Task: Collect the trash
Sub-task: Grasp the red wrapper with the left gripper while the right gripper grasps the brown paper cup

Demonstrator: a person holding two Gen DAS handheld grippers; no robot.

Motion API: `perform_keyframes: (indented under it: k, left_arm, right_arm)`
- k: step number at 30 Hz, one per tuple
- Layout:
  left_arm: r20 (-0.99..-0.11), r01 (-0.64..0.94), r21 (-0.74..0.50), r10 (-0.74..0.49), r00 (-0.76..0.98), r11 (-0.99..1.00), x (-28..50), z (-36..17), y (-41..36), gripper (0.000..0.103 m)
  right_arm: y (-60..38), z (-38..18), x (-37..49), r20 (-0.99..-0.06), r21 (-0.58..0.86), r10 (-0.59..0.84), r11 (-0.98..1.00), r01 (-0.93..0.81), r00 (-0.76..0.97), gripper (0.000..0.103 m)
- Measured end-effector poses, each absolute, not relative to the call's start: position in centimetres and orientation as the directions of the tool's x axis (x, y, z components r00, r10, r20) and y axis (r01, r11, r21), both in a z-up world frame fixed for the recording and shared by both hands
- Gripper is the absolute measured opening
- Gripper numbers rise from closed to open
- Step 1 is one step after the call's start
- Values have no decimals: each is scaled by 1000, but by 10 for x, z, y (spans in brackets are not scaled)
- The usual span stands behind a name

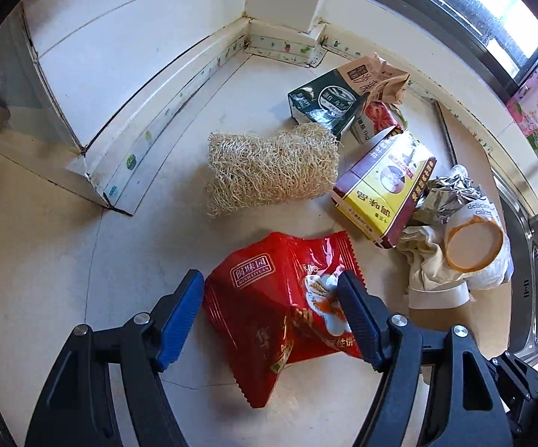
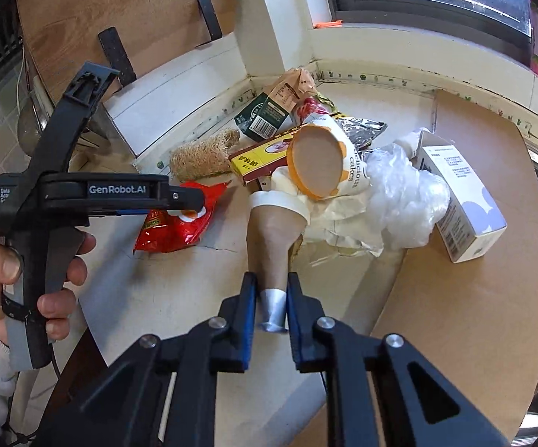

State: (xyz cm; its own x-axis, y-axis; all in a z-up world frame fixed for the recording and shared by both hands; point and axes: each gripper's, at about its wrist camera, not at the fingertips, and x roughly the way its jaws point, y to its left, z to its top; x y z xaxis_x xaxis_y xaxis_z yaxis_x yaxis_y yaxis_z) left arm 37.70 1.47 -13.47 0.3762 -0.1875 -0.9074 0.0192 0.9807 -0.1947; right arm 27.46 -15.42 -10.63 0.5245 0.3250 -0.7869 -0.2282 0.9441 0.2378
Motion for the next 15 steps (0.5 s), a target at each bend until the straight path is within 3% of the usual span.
perform_keyframes:
  k: [7,9,12,13,14,15]
  left_arm:
    - [-909,64,-137,-151,388,988,373,-139,2,73]
    - [-908,83,-112,-136,396,990,367,-137,-2,68]
    - [-903,125,-81,-126,411,989,352,-130,-9,44]
    - [-901,138,-62,-115,418,989,348,-128,-12,22]
    - [-900,150,-51,-110,421,987,344,-125,-13,11]
    - [-899,157,-45,-109,425,987,339,-122,-14,11]
  right_arm:
    - [-156,-106,274,-786,243,328,943,-226,523,15]
    - [-155,-106,273,-786,243,327,944,-223,525,15]
    - [-155,-106,270,-785,249,327,944,-216,525,15]
    - [-155,-106,269,-786,253,330,943,-214,524,14]
    - [-155,-106,267,-786,258,332,943,-212,521,14]
    - [-154,-106,266,-788,262,334,942,-210,518,14]
